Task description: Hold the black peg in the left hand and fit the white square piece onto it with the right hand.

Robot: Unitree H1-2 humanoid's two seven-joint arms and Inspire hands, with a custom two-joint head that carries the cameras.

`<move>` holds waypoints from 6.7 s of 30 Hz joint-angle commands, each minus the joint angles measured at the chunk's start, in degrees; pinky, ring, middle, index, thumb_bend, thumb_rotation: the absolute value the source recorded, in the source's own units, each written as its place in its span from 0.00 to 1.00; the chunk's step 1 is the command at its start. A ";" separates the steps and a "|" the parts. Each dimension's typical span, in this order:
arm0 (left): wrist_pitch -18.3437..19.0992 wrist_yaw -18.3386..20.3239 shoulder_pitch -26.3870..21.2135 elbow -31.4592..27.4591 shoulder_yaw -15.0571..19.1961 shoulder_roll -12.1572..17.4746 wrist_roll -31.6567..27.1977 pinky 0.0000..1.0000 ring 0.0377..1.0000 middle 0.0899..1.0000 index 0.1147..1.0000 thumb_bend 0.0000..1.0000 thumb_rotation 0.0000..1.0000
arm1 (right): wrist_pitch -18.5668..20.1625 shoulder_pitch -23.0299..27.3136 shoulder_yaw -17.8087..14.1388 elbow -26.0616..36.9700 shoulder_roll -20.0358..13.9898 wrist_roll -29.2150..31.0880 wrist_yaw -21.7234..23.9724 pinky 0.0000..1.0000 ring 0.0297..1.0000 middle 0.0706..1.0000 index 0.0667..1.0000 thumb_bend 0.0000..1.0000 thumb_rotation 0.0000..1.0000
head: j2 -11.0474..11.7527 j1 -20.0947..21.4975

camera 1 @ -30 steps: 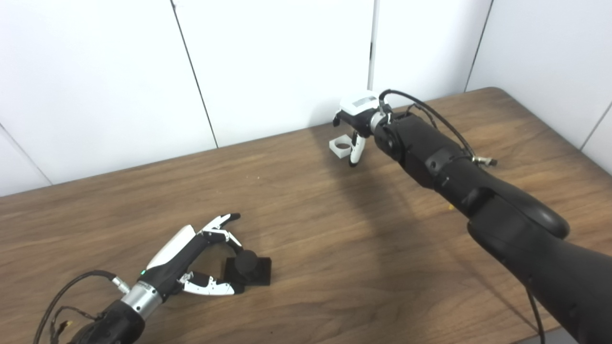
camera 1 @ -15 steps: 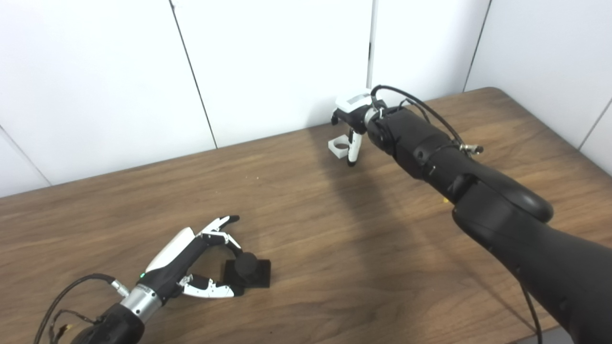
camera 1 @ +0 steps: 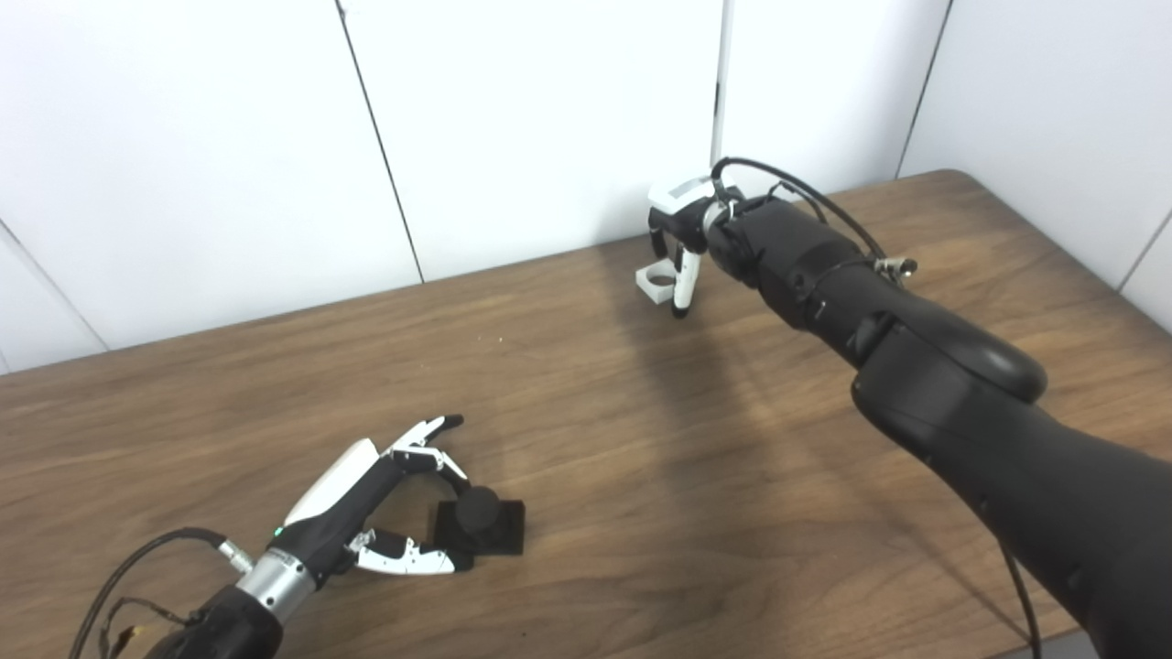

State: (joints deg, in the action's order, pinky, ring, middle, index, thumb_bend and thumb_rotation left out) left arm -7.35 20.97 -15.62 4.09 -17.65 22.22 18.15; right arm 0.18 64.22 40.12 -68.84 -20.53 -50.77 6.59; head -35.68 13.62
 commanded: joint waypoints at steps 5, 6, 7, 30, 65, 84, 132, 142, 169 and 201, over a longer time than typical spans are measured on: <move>2.41 2.11 0.95 0.09 -0.17 1.47 0.21 0.95 1.00 0.98 0.43 0.52 0.06 | -0.57 0.20 0.41 -1.32 0.33 0.73 0.53 0.89 0.90 0.85 0.57 0.62 0.33 | -0.19 -0.14; 2.41 2.11 0.96 0.07 -0.15 1.46 0.20 0.95 1.00 0.98 0.43 0.52 0.06 | -0.66 0.16 0.32 -1.20 0.23 0.93 0.69 0.89 0.90 0.85 0.57 0.61 0.33 | -0.35 -0.33; 2.48 2.13 0.98 0.00 -0.17 1.49 0.30 0.95 1.00 0.98 0.43 0.52 0.06 | -0.74 0.10 0.25 -0.99 0.10 1.10 0.86 0.89 0.90 0.85 0.57 0.61 0.33 | -0.38 -0.30; 2.82 2.25 1.46 -0.48 -0.49 1.26 0.46 0.94 1.00 0.98 0.43 0.52 0.06 | -4.33 -1.73 -0.38 1.41 -2.47 4.70 3.49 0.92 0.91 0.83 0.45 0.52 0.15 | -1.01 -0.50; 2.54 2.31 0.11 1.42 -0.72 1.25 0.28 0.95 1.00 0.98 0.43 0.52 0.06 | -6.52 -5.22 -6.01 16.99 -6.75 7.27 3.84 0.98 0.92 0.82 0.44 0.52 0.14 | -0.92 -0.21; 3.86 2.96 -0.14 0.49 -0.96 1.02 0.39 0.98 1.00 0.98 0.43 0.52 0.06 | -10.19 -10.45 -10.56 34.77 -10.45 8.61 9.70 0.92 0.91 0.81 0.44 0.52 0.14 | -1.55 -0.64; 7.63 2.50 -2.38 1.40 -3.31 -3.37 4.28 1.00 1.00 0.98 0.43 0.52 0.08 | -17.48 -20.33 -18.09 65.86 -9.56 21.25 23.40 0.86 0.89 0.82 0.44 0.52 0.14 | -5.98 -23.94; 9.08 1.93 -3.16 2.02 -3.87 -4.84 5.17 1.00 1.00 0.98 0.43 0.52 0.08 | -17.64 -21.28 -17.90 71.29 -9.09 23.84 26.43 0.89 0.89 0.81 0.44 0.52 0.14 | -6.46 -28.31; 9.55 1.88 -3.26 1.42 -3.96 -4.91 4.95 1.00 1.00 0.98 0.43 0.52 0.08 | -17.55 -23.35 -16.22 74.89 -5.47 24.48 30.88 0.89 0.89 0.81 0.44 0.52 0.14 | -7.55 -27.21; 10.54 2.06 -2.21 -0.25 -4.70 -5.06 5.48 1.00 1.00 0.98 0.43 0.52 0.08 | -19.24 -23.22 -15.01 66.65 -1.76 22.01 29.60 0.88 0.88 0.81 0.44 0.52 0.14 | -7.61 -27.61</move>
State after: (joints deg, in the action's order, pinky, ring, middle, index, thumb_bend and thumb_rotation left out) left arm 1.07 20.80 -18.85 3.80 -20.85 16.91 22.94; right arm -16.89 38.17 25.64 -2.66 -22.43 -28.78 38.11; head -43.24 -13.97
